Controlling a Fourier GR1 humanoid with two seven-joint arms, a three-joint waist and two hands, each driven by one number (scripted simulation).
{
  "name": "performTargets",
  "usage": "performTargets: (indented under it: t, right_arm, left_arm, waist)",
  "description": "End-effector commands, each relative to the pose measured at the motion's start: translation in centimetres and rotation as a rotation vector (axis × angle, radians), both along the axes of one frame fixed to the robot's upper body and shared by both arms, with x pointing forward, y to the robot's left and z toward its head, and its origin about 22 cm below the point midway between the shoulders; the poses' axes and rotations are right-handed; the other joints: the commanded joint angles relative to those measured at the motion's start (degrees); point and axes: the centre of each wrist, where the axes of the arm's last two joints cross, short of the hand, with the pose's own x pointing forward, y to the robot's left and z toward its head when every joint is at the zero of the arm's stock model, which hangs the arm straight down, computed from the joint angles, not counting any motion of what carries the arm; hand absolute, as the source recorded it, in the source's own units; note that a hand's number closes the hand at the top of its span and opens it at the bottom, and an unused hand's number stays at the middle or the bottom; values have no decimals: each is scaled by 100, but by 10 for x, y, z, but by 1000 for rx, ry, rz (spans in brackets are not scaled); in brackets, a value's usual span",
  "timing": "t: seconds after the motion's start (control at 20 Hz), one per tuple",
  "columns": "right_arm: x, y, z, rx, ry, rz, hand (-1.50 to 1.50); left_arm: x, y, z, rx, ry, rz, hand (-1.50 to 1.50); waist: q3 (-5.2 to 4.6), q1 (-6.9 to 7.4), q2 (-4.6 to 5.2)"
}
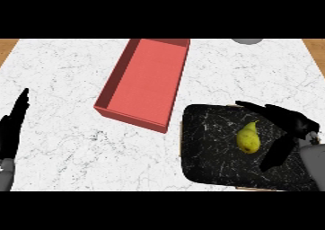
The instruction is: Pick the pear from the tray and place it in the cardboard box
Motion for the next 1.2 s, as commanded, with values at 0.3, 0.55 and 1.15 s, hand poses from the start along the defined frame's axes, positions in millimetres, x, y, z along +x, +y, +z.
performTargets:
  t: [0.3,0.55,1.15]
  right_arm:
    - [17,28,-33,-96,64,-28,-150]
    - [4,28,-37,-137,-165,-92,150]
    - [86,-8,40,-248,-546,268,150]
  left_arm:
    - [13,4,14,2,7,-6,0]
    - [8,5,-4,-12,13,-5,0]
    - [27,-32,10,-9,-42,-100,0]
  waist:
    - [3,31,11]
    - [2,7,11]
    - [31,472,196]
